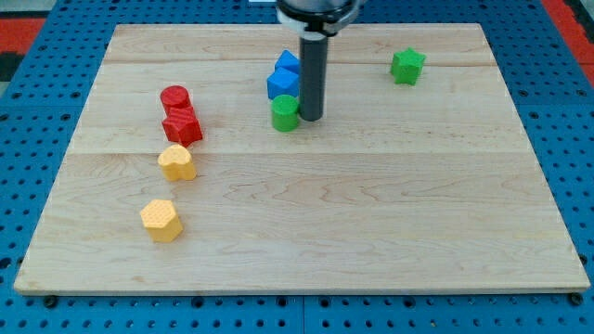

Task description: Move the green star to the bottom right of the green circle

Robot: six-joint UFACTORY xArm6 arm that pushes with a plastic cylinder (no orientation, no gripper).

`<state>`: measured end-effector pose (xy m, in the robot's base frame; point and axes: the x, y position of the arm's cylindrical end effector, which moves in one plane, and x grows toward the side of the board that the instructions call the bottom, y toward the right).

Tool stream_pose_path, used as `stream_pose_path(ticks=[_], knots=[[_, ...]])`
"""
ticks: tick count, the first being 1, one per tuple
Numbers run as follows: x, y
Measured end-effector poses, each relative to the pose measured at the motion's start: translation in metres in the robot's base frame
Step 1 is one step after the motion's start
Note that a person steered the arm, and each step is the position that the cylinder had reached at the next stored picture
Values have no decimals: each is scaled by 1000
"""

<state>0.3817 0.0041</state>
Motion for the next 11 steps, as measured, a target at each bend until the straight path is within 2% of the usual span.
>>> stream_pose_path(ticks=[1,2,3,5,6,7,8,9,10,11], knots=[[0,62],[-30,156],[-25,216],[-94,214],[-107,197],[-79,103],[-77,105],[-82,80],[-70,52],[-38,51]])
